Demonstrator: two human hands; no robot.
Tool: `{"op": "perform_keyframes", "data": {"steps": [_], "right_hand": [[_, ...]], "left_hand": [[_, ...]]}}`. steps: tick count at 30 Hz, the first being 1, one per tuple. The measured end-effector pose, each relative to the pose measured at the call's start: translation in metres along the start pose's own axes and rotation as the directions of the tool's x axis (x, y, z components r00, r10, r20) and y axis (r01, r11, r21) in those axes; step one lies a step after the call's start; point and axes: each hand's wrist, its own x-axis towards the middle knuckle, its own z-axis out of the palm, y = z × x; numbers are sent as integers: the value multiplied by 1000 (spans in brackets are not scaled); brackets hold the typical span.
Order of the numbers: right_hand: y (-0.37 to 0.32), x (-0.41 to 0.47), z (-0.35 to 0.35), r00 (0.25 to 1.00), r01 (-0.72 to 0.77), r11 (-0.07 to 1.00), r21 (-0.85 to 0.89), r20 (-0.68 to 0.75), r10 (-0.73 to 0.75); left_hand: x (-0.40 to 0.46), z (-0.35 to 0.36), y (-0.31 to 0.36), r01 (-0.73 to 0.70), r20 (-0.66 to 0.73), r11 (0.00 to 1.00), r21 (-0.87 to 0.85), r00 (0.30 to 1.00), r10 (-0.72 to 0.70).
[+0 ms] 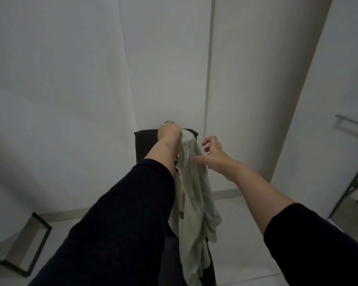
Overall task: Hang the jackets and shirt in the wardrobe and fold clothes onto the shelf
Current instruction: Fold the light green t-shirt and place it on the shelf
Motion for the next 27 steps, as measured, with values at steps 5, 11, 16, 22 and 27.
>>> {"op": "perform_keyframes", "data": {"steps": [5, 11, 16, 22, 27], "right_hand": [[11, -5, 15, 998, 11, 922, -388, 63, 15], [7, 18, 1, 952, 83, 893, -442, -230, -203], [-24, 31, -25, 890, 184, 942, -279, -358, -280], [-54, 40, -33, 872, 240, 914, -326, -341, -351], [-51, 42, -34, 857, 158, 934, -319, -425, -290]], "left_hand": [[-13, 4, 12, -230, 12, 809, 540, 964, 266], [4, 3, 22, -71, -86, 995, -70, 994, 65], [22, -15, 3, -16, -246, 992, -128, 969, -16], [24, -49, -25, -415, -91, 847, 333, 880, 466], [27, -60, -33, -421, 119, 907, -11, 900, 419]]}}
